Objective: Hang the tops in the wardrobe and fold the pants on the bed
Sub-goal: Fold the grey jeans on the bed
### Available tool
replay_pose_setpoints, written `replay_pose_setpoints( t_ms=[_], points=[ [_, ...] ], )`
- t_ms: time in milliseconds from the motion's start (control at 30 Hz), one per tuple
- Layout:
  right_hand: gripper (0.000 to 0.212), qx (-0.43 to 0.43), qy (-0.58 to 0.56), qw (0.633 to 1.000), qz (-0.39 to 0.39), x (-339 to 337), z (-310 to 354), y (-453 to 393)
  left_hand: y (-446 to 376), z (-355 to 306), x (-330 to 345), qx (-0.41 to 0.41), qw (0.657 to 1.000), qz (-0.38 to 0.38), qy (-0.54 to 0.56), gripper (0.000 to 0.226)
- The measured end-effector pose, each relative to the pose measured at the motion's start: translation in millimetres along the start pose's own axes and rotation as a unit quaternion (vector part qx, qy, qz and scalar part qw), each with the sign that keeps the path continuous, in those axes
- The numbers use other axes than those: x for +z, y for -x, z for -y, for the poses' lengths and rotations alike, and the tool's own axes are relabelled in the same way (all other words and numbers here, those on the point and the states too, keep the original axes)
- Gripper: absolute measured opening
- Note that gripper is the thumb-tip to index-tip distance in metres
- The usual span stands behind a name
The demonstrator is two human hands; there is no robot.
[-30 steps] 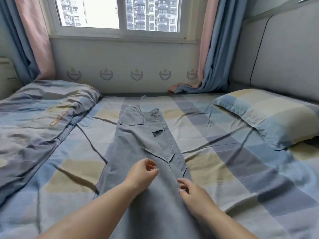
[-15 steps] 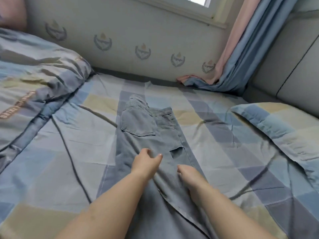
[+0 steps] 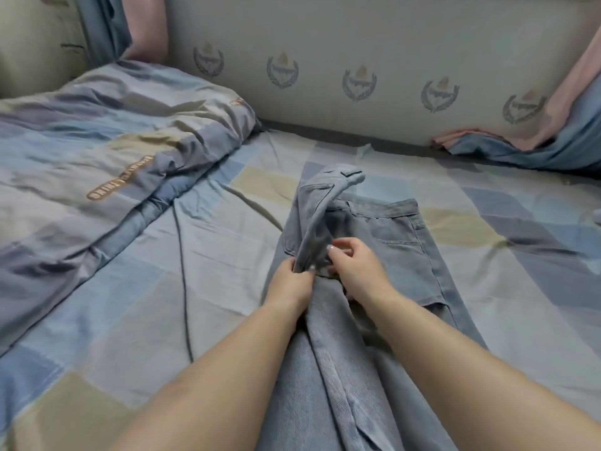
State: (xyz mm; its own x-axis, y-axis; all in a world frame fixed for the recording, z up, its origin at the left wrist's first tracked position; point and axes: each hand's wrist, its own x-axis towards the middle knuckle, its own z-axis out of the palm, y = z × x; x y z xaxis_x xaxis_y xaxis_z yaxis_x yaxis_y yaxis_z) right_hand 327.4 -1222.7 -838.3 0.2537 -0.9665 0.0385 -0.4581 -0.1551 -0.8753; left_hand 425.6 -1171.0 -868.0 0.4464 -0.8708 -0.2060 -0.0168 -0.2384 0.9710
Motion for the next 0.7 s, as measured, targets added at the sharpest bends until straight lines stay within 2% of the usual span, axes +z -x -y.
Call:
replay_pose_setpoints(
  t_ms=[33,100,167,267,333,400,467,533,633,700],
  points=[
    [0.040,-0.013,0.027,1.000,-0.003,4,4,-10,-2,1,3,0.029,0.998,-0.027,-0.048,0.024],
    [0.071,-0.054,0.080,0.995,0.008,12,13,-23,0,2,7,0.071,0.994,-0.027,-0.072,0.031],
    [0.088,-0.082,0.119,0.989,-0.008,20,23,-31,1,6,9,0.088,0.993,-0.024,-0.077,0.037],
    [0.074,-0.095,0.182,0.978,-0.030,10,27,-44,3,-1,11,0.091,0.985,-0.016,-0.145,0.038],
    [0.057,-0.085,0.224,0.970,-0.033,-13,31,-53,11,-15,15,0.096,0.977,0.015,-0.190,0.053],
    [0.046,-0.104,0.198,0.973,-0.055,-46,36,-67,25,-39,29,0.134,0.973,0.038,-0.184,0.060],
    [0.046,-0.132,0.131,0.978,-0.096,-84,37,-76,37,-62,58,0.183,0.969,0.075,-0.145,0.073],
    [0.049,-0.131,0.059,0.980,-0.136,-118,23,-75,48,-73,95,0.207,0.965,0.121,-0.110,0.073],
    [0.051,-0.040,0.004,0.986,-0.164,-149,-38,-53,61,-51,145,0.174,0.956,0.196,-0.127,0.061],
    [0.051,0.050,-0.068,0.992,-0.097,-151,-80,-38,61,-23,161,0.126,0.953,0.206,-0.181,0.067]
  ],
)
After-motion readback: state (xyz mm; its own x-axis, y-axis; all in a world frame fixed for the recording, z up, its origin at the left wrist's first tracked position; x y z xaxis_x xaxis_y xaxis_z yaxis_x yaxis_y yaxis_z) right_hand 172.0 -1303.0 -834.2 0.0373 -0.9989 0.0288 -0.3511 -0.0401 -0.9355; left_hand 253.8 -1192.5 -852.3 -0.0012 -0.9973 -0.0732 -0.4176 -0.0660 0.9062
